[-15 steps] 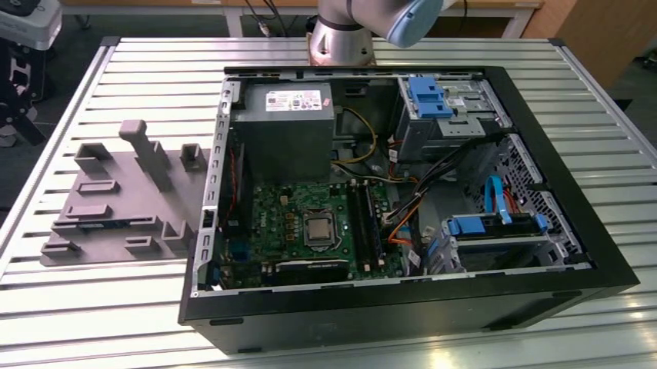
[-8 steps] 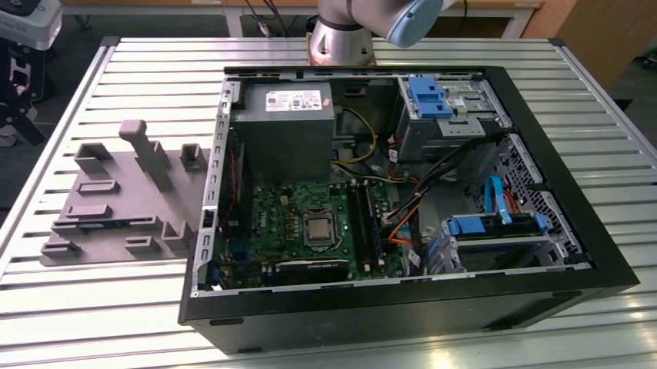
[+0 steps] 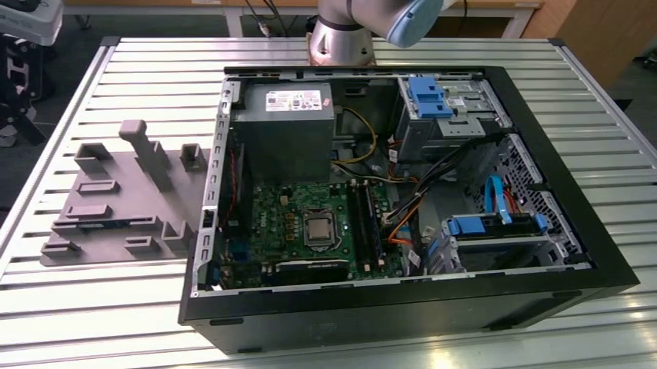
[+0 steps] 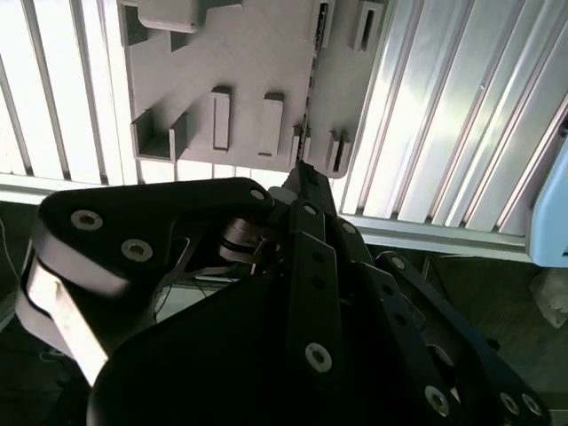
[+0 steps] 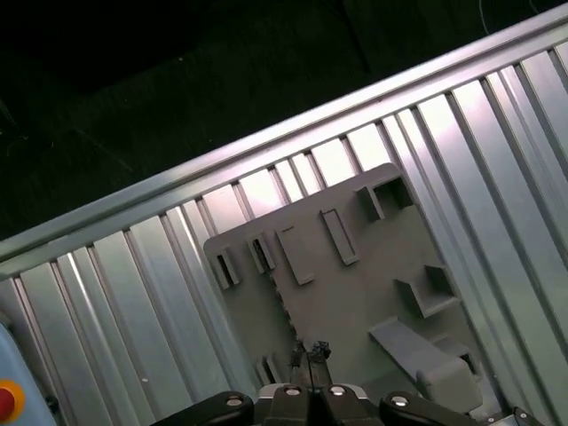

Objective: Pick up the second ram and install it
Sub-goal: 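Pick up the second ram and move it above second insertion slot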

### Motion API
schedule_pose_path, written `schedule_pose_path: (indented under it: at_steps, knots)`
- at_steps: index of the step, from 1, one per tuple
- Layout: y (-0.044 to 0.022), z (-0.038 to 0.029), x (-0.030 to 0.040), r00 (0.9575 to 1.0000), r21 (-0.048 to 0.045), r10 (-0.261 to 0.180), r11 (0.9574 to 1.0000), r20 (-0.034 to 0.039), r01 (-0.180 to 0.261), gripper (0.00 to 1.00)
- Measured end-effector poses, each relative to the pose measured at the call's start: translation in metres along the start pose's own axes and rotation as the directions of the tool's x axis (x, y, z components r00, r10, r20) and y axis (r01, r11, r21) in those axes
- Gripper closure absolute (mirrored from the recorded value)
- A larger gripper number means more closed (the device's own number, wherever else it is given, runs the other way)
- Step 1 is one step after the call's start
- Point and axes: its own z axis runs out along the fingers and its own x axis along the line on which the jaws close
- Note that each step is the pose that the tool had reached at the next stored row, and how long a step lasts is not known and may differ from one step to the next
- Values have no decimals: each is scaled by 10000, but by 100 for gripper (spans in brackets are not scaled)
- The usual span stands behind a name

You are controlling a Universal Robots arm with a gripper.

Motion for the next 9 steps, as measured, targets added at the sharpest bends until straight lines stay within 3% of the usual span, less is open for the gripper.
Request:
schedule_pose_path:
  at_steps: [5,9]
  knots:
    - [0,1,0,9974,-11,-723,9974,-31,723,89]
    - [0,3,0,9910,-21,-1341,9910,-55,1341,89]
